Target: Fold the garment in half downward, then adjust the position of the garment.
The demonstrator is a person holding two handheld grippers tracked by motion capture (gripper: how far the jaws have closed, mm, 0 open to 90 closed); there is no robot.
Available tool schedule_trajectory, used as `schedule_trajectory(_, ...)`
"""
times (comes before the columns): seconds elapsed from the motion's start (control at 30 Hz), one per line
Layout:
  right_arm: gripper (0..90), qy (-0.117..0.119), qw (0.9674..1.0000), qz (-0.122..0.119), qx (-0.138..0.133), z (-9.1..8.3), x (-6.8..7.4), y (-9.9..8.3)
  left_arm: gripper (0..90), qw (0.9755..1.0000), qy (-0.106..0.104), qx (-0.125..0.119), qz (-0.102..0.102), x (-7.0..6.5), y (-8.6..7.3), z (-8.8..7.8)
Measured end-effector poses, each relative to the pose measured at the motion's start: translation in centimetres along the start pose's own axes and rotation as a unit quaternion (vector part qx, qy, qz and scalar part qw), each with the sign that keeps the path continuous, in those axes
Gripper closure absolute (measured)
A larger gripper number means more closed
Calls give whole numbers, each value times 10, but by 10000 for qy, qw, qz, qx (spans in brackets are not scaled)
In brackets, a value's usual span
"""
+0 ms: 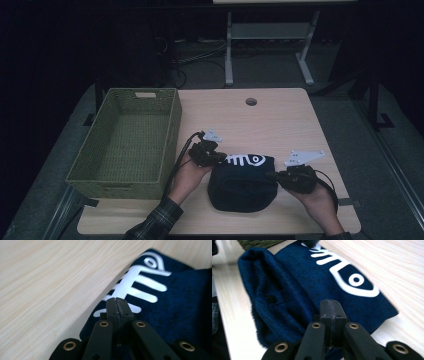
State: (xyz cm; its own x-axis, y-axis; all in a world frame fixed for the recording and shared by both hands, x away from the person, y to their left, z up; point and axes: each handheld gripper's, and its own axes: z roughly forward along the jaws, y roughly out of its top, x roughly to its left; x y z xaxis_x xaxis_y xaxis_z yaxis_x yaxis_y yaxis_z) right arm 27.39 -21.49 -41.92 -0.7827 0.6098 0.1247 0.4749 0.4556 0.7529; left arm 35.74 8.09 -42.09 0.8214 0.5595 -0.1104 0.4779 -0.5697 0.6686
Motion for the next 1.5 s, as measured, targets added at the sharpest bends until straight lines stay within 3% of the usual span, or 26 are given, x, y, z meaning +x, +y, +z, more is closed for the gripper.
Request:
schedule_trajectory(0.2, 898, 71, 9999, -24, 70, 0, 13, -13, 898, 9995, 55, 311, 87, 0, -6, 15)
schedule_trajectory(0.47, 900, 269, 9991, 1, 315, 11, 28, -31, 900, 9995, 17, 322, 44, 4, -3, 31)
schedule_trajectory(0.93, 900, 512, 9970, -235, 522, 31, 42, -27, 900, 9992, -29, 324, 215, 6, 16, 48)
schedule_trajectory(1.07, 900, 513, 9974, -243, 449, 29, 43, -25, 872, 9995, -37, 208, 231, 4, 15, 36)
schedule_trajectory(1.3, 900, 224, 9993, -286, -104, 9, 35, -9, 871, 9994, -286, -68, 195, -13, -4, -3)
schedule_trajectory(1.5, 900, -200, 9993, -149, -289, 9, 8, 2, 871, 9986, -363, -108, 360, -39, -24, -24)
